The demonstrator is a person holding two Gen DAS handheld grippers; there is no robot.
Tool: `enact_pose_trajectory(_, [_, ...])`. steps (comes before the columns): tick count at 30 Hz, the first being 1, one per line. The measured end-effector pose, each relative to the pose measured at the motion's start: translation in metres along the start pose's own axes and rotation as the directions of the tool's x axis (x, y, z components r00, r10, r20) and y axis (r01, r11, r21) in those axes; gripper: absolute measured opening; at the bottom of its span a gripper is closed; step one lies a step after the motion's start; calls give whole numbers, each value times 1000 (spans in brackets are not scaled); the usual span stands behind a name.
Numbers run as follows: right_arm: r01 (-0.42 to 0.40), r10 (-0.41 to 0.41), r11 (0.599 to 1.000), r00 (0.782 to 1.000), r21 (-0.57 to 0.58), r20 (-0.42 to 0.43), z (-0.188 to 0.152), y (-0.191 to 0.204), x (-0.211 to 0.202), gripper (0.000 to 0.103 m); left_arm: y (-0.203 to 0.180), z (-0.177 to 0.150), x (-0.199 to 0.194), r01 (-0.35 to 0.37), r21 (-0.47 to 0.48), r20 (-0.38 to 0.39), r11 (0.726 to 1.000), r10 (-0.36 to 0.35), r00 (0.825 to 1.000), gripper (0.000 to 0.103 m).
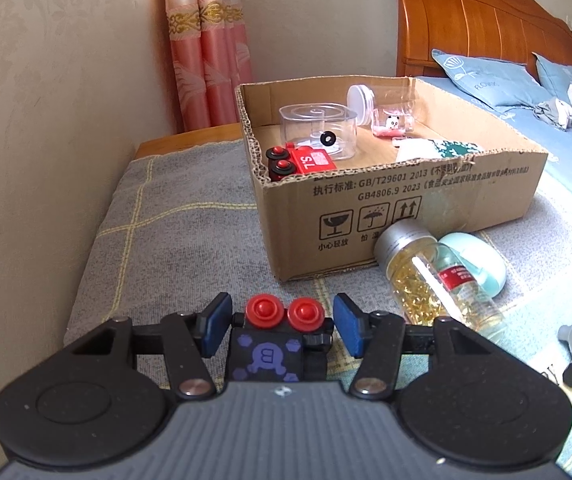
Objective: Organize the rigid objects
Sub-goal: 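Grasp and lift the black toy train with the left tool while the right grasps the grey toy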
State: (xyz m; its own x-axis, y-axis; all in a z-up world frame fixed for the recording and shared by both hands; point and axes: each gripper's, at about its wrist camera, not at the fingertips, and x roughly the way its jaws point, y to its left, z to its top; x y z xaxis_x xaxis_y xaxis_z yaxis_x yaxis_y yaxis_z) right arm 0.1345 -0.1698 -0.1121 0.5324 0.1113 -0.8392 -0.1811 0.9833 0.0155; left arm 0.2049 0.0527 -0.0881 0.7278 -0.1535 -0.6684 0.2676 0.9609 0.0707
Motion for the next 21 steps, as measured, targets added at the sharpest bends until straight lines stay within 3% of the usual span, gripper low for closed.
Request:
enact_pose_trajectory(5, [3,-3,1000,1000,-8,3,-2,0,-1,81,2,-6,3,-33,-8,-25,999,32,999,73])
enact_pose_trajectory(7, [4,-4,1000,1000,-16,7,-2,0,-1,81,4,-8,4,-30,-14,-34,999,30,999,73])
enact_pose_trajectory(8, [3,-3,1000,1000,-16,8,-1,0,-1,80,4,-9,5,-26,-18,-39,999,25,999,73])
enact_pose_trajectory(12, [-3,4,1000,1000,-18,15,0,-1,-3,79,6,-8,4,-5,-41,-46,999,4,999,55])
enact_pose_trajectory(21, [-30,38,993,997,-112,72,22,-3,-25,78,5,6,-14,1,-29,-71,1000,-3,997,55])
